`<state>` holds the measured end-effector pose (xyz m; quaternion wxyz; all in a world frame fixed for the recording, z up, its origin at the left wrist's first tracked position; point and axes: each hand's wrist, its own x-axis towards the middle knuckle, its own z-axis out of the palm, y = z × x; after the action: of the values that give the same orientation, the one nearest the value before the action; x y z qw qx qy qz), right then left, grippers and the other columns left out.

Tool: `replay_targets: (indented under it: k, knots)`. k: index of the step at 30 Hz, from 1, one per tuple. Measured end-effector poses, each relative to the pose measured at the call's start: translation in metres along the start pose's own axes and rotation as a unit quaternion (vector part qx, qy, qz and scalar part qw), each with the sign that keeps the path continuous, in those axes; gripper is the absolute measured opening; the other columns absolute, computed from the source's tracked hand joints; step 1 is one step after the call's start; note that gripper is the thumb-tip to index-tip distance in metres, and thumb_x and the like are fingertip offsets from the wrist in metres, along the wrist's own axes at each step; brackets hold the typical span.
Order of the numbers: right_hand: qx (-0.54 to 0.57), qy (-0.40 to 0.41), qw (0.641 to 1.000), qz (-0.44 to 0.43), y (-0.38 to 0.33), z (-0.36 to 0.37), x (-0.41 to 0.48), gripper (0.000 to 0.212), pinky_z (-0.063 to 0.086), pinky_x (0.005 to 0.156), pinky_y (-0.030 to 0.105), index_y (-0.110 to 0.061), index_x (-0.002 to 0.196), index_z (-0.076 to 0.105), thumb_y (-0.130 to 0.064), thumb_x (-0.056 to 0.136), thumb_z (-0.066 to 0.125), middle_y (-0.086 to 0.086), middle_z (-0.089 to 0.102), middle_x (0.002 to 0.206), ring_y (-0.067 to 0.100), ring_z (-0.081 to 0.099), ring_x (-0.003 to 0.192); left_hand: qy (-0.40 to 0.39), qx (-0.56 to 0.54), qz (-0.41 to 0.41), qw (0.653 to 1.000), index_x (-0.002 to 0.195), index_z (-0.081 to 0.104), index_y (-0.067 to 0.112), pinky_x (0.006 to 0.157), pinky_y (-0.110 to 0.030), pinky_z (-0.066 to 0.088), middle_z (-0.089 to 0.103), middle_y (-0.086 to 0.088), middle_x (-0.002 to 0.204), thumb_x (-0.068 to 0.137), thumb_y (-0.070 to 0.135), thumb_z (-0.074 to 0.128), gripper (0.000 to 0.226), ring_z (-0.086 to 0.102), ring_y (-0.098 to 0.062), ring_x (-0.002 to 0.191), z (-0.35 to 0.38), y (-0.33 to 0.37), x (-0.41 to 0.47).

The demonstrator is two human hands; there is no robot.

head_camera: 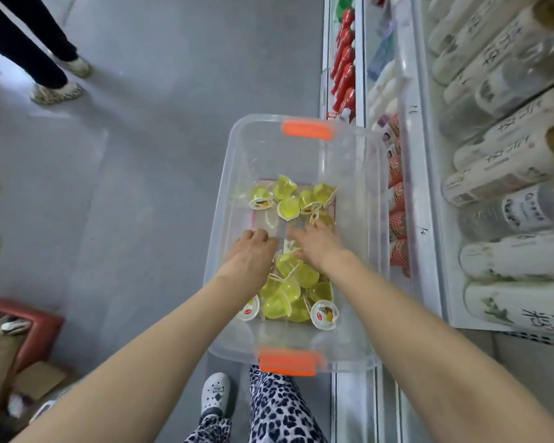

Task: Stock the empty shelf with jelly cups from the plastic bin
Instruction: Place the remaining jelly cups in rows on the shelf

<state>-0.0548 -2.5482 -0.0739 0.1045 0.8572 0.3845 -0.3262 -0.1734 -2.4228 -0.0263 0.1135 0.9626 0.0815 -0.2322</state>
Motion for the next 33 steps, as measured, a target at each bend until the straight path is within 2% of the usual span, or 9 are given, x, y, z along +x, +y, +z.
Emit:
replay_targets:
  k: [2,6,13,15,18,21,24,28,33]
  knots:
    - [-0.005,-0.009,1.000,-0.005,-0.002,0.001,-0.001,0.051,0.027,0.111,0.049,-0.039,0.148,0.028,-0.032,0.101,0.046,0.014,0.038,0.149,0.036,0.027,0.139,-0.052,-0.001,-0.016,0.999,0.135,0.043,0.016,0.097,-0.035,0.041,0.047,-0.007,0.130,0.094,0.017,0.057,0.044,0.044,-0.028,0.119,0.006,0.000,0.007]
    - [-0.021,-0.018,1.000,-0.013,0.000,-0.007,0.002,0.045,0.036,0.105,0.045,-0.034,0.140,0.046,-0.017,0.099,0.041,0.014,0.045,0.141,0.033,0.033,0.134,-0.118,0.023,-0.016,0.993,0.131,0.045,0.014,0.091,-0.039,0.048,0.046,-0.012,0.128,0.094,0.018,0.056,0.039,0.051,-0.031,0.112,0.024,0.000,0.008]
    - [0.084,0.036,0.996,0.005,0.009,-0.022,0.003,0.028,0.037,0.076,0.032,-0.024,0.115,0.061,-0.009,0.093,0.050,0.007,0.054,0.117,0.030,0.053,0.107,-0.110,0.006,-0.044,0.993,0.130,0.040,0.011,0.079,-0.035,0.046,0.039,-0.013,0.125,0.093,0.008,0.058,0.041,0.051,-0.031,0.106,0.028,0.002,0.021]
    - [0.090,0.008,0.996,-0.006,0.008,-0.021,0.000,0.027,0.040,0.080,0.035,-0.024,0.115,0.059,-0.011,0.094,0.049,0.007,0.052,0.117,0.030,0.051,0.108,-0.094,0.009,-0.053,0.994,0.128,0.038,0.010,0.077,-0.033,0.043,0.039,-0.013,0.125,0.092,0.011,0.060,0.043,0.051,-0.030,0.106,0.030,0.003,0.022]
    - [0.076,-0.016,0.997,-0.014,0.005,-0.015,-0.002,0.025,0.041,0.093,0.042,-0.027,0.115,0.054,-0.037,0.095,0.043,0.008,0.054,0.120,0.030,0.046,0.117,-0.066,0.002,-0.064,0.996,0.124,0.041,0.009,0.081,-0.033,0.044,0.044,-0.012,0.123,0.093,0.015,0.061,0.037,0.053,-0.028,0.107,0.030,0.003,0.024]
    - [0.025,-0.031,0.999,-0.021,0.003,-0.014,-0.003,0.048,0.042,0.088,0.041,-0.025,0.109,0.047,-0.062,0.081,0.061,0.001,0.056,0.109,0.027,0.045,0.112,-0.054,0.006,-0.056,0.997,0.120,0.042,0.009,0.077,-0.032,0.041,0.052,-0.009,0.113,0.094,0.020,0.060,0.033,0.057,-0.028,0.104,0.026,0.004,0.025]
    - [0.008,0.002,1.000,-0.018,0.003,-0.011,-0.004,0.052,0.044,0.085,0.040,-0.023,0.115,0.045,-0.049,0.078,0.072,0.003,0.062,0.112,0.028,0.048,0.111,-0.044,-0.028,-0.062,0.997,0.128,0.032,0.015,0.068,-0.032,0.039,0.049,-0.009,0.099,0.093,0.010,0.060,0.045,0.060,-0.028,0.096,0.022,0.005,0.024]
    - [0.075,0.010,0.997,-0.008,0.008,-0.017,-0.011,0.050,0.044,0.093,0.041,-0.032,0.129,0.046,-0.037,0.084,0.067,0.006,0.059,0.122,0.032,0.047,0.119,-0.077,-0.013,-0.055,0.995,0.151,0.013,0.035,0.070,-0.031,0.043,0.038,-0.014,0.120,0.092,0.000,0.051,0.078,0.057,-0.027,0.092,0.019,0.002,0.019]
    - [0.224,0.056,0.972,0.046,0.012,-0.023,-0.027,0.032,0.040,0.100,0.037,-0.033,0.121,0.055,-0.025,0.089,0.054,0.015,0.036,0.142,0.035,0.049,0.122,-0.030,-0.079,-0.073,0.994,0.134,0.031,0.027,0.062,-0.033,0.043,0.038,-0.014,0.113,0.089,0.000,0.055,0.058,0.059,-0.029,0.076,0.019,0.004,0.013]
